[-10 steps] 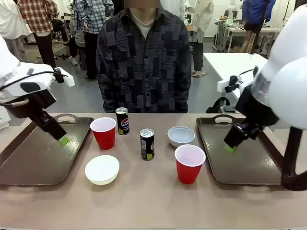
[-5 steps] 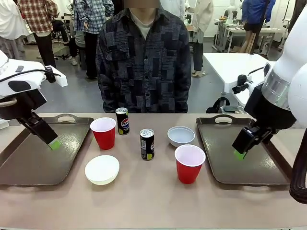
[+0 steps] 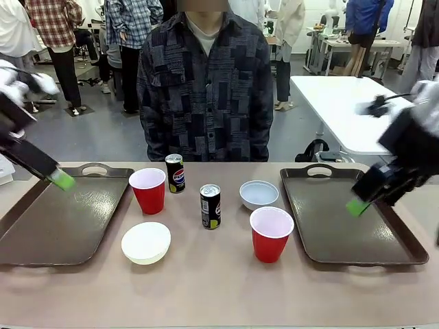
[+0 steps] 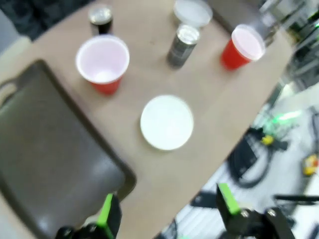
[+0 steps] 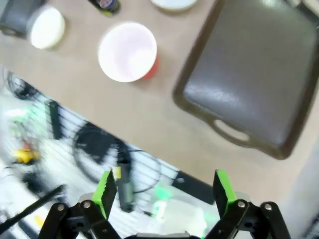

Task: Prepare tableware on both trays.
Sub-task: Pick up a Picnic Bowl from the table and place it on a Handle tray.

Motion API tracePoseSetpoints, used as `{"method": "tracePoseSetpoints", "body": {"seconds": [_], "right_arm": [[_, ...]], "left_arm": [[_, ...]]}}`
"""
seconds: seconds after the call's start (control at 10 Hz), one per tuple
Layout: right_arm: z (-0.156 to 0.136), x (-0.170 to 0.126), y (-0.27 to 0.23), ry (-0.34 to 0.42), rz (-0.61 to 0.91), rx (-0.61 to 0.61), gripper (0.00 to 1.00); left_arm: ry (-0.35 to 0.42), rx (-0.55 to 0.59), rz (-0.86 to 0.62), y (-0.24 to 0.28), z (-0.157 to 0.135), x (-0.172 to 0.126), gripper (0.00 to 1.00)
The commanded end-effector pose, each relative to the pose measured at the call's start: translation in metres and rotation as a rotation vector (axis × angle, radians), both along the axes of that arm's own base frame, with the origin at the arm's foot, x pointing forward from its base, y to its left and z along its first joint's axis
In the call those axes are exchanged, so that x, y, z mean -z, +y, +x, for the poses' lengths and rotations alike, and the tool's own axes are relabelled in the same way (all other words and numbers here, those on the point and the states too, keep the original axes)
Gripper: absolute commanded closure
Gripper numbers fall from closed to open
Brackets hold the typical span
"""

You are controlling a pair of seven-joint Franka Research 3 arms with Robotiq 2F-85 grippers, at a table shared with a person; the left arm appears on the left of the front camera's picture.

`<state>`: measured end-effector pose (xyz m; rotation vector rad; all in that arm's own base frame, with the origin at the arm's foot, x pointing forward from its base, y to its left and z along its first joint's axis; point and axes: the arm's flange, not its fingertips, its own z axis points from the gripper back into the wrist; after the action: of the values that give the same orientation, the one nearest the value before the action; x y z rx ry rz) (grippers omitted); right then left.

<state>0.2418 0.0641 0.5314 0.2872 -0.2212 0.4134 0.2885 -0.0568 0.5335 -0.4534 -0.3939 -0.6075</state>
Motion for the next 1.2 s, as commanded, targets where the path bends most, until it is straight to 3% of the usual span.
{"method": "tracePoseSetpoints", "body": {"seconds": [0.0, 0.2, 0.4, 0.8, 1.1], "right_arm": [[-0.015, -0.007, -0.075, 0.059, 0.332, 0.063, 0.0], [-0.03, -0.008, -0.144, 0.058, 0.571, 0.143, 0.0], [-0.033, -0.002, -0.19, 0.071, 0.671, 0.224, 0.0], [-0.028, 0.012, -0.239, 0.147, 0.66, 0.363, 0.0], [-0.025, 0.023, -0.269, 0.165, 0.674, 0.453, 0.0]], "left_arm": [[0.051, -0.061, -0.31, 0.051, -0.003, 0.008, 0.0], [0.088, -0.167, -0.416, 0.1, -0.006, 0.01, 0.0], [0.12, -0.265, -0.422, 0.136, -0.007, 0.014, 0.0], [0.177, -0.415, -0.323, 0.193, -0.015, 0.02, 0.0], [0.202, -0.445, -0.277, 0.208, -0.014, 0.028, 0.0]]}}
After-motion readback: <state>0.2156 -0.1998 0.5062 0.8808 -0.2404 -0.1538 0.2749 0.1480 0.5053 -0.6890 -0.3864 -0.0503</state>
